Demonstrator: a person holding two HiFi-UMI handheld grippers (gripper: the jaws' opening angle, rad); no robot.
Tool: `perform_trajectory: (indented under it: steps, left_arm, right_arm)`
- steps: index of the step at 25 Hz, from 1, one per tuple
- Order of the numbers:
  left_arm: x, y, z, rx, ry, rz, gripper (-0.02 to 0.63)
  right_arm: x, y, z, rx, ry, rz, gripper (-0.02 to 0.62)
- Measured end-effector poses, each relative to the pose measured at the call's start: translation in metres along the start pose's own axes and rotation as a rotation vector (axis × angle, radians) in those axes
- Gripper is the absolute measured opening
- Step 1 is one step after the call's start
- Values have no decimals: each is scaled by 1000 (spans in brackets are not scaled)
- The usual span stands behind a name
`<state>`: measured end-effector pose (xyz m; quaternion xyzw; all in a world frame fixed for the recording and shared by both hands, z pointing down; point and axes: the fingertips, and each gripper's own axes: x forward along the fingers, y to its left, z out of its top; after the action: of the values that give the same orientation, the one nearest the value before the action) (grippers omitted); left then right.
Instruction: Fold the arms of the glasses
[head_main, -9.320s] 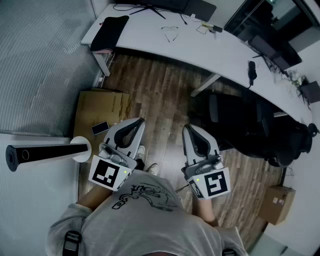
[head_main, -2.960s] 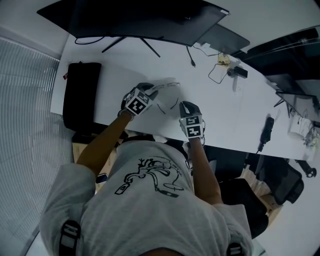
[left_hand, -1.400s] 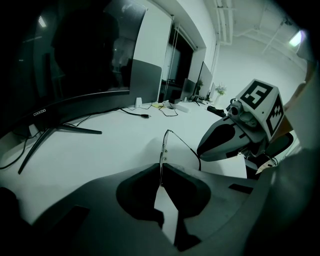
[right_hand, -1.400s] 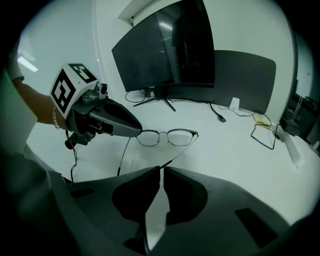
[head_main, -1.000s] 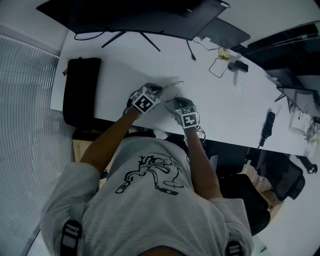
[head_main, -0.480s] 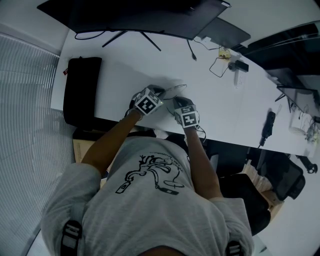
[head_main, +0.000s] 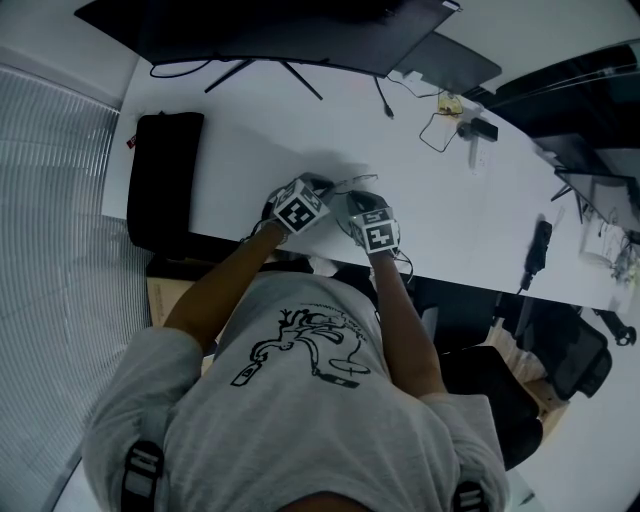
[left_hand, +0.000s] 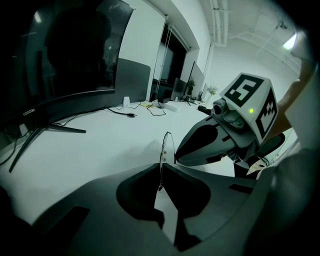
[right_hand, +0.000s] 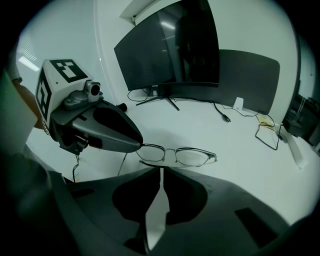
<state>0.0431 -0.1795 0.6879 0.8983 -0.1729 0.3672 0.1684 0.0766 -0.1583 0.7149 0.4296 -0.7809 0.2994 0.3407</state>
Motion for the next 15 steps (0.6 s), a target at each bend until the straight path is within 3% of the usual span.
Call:
perform_trajectory:
  steps: [15]
  left_arm:
    - [-3, 5, -1, 14, -1, 35, 34]
  right_arm:
    - [-27, 15, 9, -31, -61, 4, 34]
